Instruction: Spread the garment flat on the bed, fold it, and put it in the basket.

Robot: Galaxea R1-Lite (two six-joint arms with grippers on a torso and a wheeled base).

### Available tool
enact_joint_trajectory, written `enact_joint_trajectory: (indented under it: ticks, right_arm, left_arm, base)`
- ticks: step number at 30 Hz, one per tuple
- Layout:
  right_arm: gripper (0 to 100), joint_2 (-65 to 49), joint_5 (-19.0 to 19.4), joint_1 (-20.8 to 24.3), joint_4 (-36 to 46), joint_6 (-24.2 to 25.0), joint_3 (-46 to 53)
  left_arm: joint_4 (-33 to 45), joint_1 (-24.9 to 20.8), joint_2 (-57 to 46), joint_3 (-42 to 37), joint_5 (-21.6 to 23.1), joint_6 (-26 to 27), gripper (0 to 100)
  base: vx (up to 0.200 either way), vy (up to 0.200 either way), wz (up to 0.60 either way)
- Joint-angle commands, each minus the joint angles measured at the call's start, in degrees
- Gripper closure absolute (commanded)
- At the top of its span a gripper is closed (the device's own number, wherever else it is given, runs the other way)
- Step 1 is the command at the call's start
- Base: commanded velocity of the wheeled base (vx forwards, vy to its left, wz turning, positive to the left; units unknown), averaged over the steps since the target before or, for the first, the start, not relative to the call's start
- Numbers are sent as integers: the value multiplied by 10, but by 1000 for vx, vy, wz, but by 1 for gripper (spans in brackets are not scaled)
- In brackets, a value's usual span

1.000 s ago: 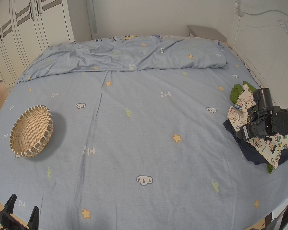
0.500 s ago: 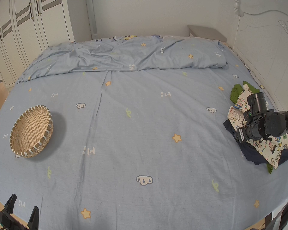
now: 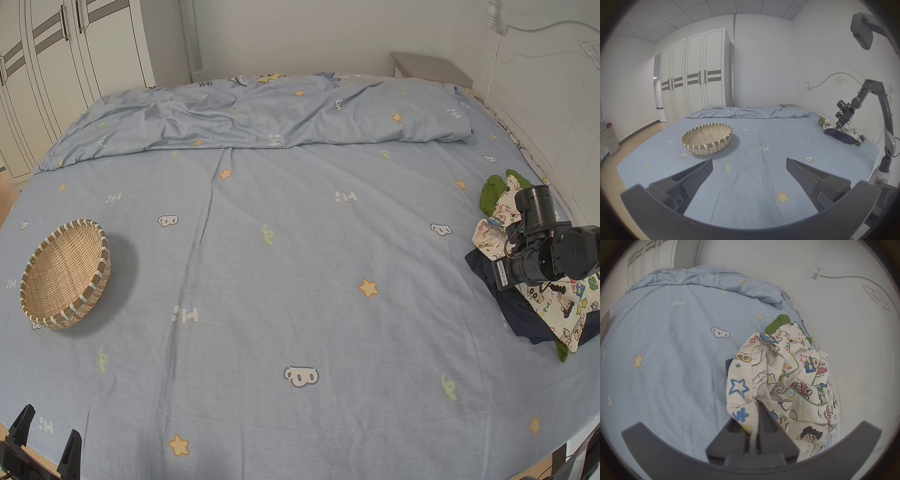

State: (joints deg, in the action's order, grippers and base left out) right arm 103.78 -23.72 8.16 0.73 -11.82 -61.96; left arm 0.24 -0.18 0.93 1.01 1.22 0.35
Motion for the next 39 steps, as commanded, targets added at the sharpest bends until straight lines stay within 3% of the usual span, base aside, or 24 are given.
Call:
enact_joint_trajectory:
  ticks: [1, 6, 7, 9, 11, 14, 15, 17, 23, 28, 39]
  right_arm:
    - [100, -42, 3, 7, 47, 6, -34]
    - [100, -76, 6, 52, 163, 59, -102]
    - [100, -83, 22, 78, 219, 112, -140]
    - [100, -88, 39, 95, 248, 142, -160]
    - [100, -100, 69, 139, 313, 202, -201]
    - [100, -104, 76, 172, 338, 239, -221]
    - [100, -103, 76, 215, 352, 279, -240]
    - [100, -100, 76, 252, 356, 305, -246]
    - [100, -64, 76, 357, 340, 347, -263]
    - [100, 21, 75, 444, 342, 371, -333]
    - [100, 169, 76, 501, 333, 370, -503]
  left_arm:
    - [0, 0, -6, -10, 0, 0, 0]
    - [0, 0, -6, -10, 0, 0, 0]
    - [0, 0, -6, -10, 0, 0, 0]
    - [0, 0, -6, -10, 0, 0, 0]
    - [0, 0, -6, -10, 0, 0, 0]
    - [0, 0, -6, -10, 0, 0, 0]
    - [0, 0, -6, -10, 0, 0, 0]
    - [0, 0, -6, -10, 0, 0, 0]
    - [0, 0, -6, -10, 0, 0, 0]
    - [0, 0, -6, -10, 0, 0, 0]
    - [0, 0, -6, -10, 0, 0, 0]
  base:
    - [0, 0, 0]
    - [0, 0, 0]
    - [0, 0, 0]
    - [0, 0, 0]
    - [0, 0, 0]
    - [0, 0, 0]
    - [0, 0, 0]
    - [0, 0, 0]
    - [0, 0, 0]
    - [0, 0, 0]
    - [0, 0, 0]
